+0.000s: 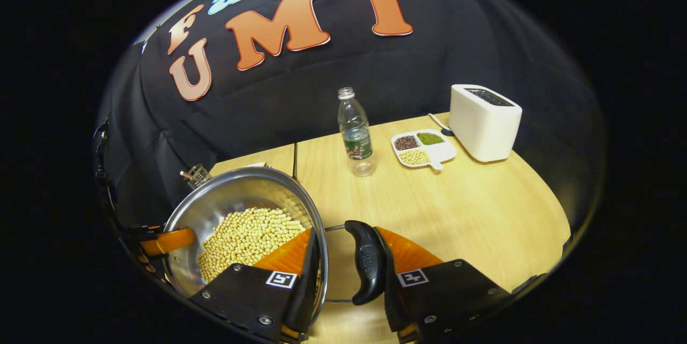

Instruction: First push the handle of the pot to place it horizontally, then grasp the pot with both hands and set it on the induction cooktop.

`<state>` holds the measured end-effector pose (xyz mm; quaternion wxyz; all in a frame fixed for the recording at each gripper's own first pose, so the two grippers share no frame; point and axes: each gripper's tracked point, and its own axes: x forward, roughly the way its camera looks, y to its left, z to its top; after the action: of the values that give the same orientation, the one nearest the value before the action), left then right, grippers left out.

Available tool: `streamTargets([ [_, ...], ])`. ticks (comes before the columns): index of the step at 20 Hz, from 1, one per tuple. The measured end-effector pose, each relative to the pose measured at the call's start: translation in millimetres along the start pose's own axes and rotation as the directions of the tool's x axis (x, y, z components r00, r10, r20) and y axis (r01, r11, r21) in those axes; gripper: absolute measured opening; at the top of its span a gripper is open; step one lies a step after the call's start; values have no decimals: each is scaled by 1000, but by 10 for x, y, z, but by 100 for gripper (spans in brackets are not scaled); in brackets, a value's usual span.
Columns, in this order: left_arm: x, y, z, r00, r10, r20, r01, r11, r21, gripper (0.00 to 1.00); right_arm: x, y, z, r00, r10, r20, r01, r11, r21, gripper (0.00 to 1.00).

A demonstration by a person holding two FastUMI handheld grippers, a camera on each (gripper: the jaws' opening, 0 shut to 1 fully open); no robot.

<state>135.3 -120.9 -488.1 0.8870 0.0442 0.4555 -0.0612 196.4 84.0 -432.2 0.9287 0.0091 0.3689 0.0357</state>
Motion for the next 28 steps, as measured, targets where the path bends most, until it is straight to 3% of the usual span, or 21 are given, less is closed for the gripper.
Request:
streamTargets([
  [6,201,329,-97,999,-8,-32,8,1000,-4,62,145,292,-158,1000,-2,-17,2,1000,-17,53],
  [10,294,497,-162,999,-9,-47,9,1000,-4,67,291,418,-248,999,-7,-37,6,1000,-14,53],
  [11,323,516,-158,999,-10,-49,10,1000,-1,62,315,450,-274,999,-7,-43,7,1000,-14,53],
  [12,365,523,-155,999,-13,-48,13,1000,2,62,330,463,-294,999,-8,-46,7,1000,-12,48],
  [14,447,512,-161,998,-16,-54,16,1000,0,67,363,509,-326,999,-6,-52,5,1000,-11,53],
  [15,433,510,-185,998,-17,-56,17,1000,-3,62,378,521,-344,998,-2,-57,1,1000,-11,48],
  [17,441,505,-189,998,-18,-58,18,1000,-5,65,391,569,-371,998,6,-67,-6,1000,1,53],
  [20,453,495,-214,997,-21,-68,21,1000,-12,62,431,599,-414,997,7,-74,-8,1000,-3,53],
  [22,415,499,-187,998,-20,-64,19,1000,-16,66,427,620,-400,998,15,-68,-15,1000,1,49],
  [24,400,511,-198,998,-5,-69,4,1000,-17,70,427,617,-441,997,18,-82,-18,1000,2,55],
  [26,366,543,0,1000,11,3,-11,1000,1,72,402,594,-404,997,11,-73,-12,1000,-9,62],
  [28,300,557,174,996,28,82,-31,999,33,84,320,539,-262,1000,-10,-29,8,999,-43,69],
])
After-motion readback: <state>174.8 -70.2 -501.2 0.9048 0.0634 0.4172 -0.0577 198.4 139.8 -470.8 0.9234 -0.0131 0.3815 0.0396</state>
